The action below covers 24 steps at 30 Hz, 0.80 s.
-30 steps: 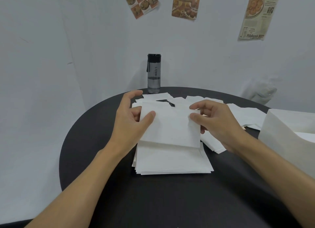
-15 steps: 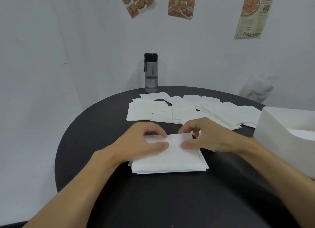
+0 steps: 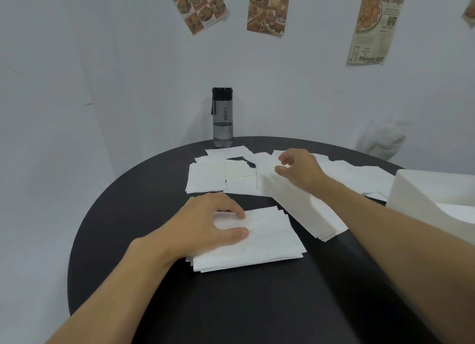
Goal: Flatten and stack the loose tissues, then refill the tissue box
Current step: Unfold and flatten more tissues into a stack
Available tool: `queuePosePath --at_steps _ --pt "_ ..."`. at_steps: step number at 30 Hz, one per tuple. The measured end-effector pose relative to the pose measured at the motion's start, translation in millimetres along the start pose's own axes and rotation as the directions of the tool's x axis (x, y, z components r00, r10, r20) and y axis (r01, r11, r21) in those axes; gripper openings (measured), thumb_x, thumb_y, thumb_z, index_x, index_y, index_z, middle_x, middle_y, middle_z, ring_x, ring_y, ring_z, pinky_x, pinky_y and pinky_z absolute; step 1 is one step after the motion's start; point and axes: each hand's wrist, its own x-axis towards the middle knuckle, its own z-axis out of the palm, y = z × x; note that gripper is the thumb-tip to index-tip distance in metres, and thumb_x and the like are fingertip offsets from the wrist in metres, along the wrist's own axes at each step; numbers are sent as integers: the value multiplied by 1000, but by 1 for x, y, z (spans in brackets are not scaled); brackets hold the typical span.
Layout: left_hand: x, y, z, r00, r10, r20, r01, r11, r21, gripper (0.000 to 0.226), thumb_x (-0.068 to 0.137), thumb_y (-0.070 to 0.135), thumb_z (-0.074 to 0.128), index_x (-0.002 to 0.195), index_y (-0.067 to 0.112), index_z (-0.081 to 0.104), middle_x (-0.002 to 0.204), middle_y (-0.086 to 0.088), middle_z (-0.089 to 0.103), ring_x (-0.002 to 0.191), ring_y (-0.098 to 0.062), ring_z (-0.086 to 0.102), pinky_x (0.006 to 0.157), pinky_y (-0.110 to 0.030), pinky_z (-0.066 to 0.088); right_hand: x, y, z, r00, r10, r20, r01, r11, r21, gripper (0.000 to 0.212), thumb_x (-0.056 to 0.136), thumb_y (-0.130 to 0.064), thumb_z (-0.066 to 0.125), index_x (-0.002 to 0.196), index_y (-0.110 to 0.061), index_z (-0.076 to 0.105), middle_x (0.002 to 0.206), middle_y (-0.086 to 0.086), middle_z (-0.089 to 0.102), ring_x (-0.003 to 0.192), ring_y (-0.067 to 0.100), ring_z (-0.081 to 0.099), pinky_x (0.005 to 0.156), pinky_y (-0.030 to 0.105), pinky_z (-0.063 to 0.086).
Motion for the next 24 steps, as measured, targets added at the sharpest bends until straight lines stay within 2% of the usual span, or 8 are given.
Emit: queuePosePath --at_steps 4,6,7,9,12,14,18,24 --pt "5 -13 -2 1000 0 -23 1 1000 30 40 66 76 63 100 55 67 114 37 59 120 -2 54 108 -34 42 33 21 12 989 39 143 -19 990 -141 48 80 -38 79 116 -13 63 121 0 59 113 22 56 100 39 46" --pt "7 -16 -1 1000 -2 -22 2 1000 12 40 66 76 64 100 55 68 115 37 59 121 -3 53 107 -34 43 38 25 16 981 31 192 3 985 -171 40 69 -54 77 83 -21 59 90 -7 53 83 18 51 80 37 44" --pt "7 -18 0 1000 -2 -21 2 1000 0 40 66 75 65 100 54 68 115 37 59 121 -1 53 107 -33 43 39 26 17 980 11 201 24 985 -171 47 64 -58 74 66 -25 42 73 -6 39 68 18 38 68 35 33" --pt "8 -18 1 1000 -2 -20 1 1000 -12 39 67 74 66 100 53 69 115 37 59 120 1 54 106 -33 43 42 30 21 982 -32 184 60 987 -149 59 68 -50 73 62 -23 22 66 -2 21 64 19 21 64 36 18" --pt "7 -17 0 1000 -1 -18 0 1000 -27 34 71 68 70 100 51 70 116 35 59 118 5 54 105 -32 44 43 30 23 993 -9 119 32 981 -193 40 78 -32 70 64 -2 49 63 6 42 61 28 38 58 38 32" --pt "6 -15 0 1000 -6 -21 5 999 -39 28 75 61 74 99 47 72 116 33 60 116 7 54 104 -30 44 44 29 25 996 -15 91 36 971 -238 22 83 -23 67 79 -2 67 80 10 68 77 33 61 69 39 51" --pt "6 -14 0 1000 -7 -25 6 999 -40 26 77 57 76 99 46 72 115 33 61 115 8 55 104 -30 45 42 26 27 997 -53 48 65 957 -281 16 85 -8 56 79 -6 70 87 10 71 86 32 65 74 41 56" --pt "6 -13 1 1000 -2 -22 2 999 -36 25 77 57 76 99 46 72 115 32 61 115 9 55 105 -31 44 39 20 24 995 -69 -65 54 976 -210 18 91 -8 53 82 -7 69 84 4 70 83 29 64 71 39 53"
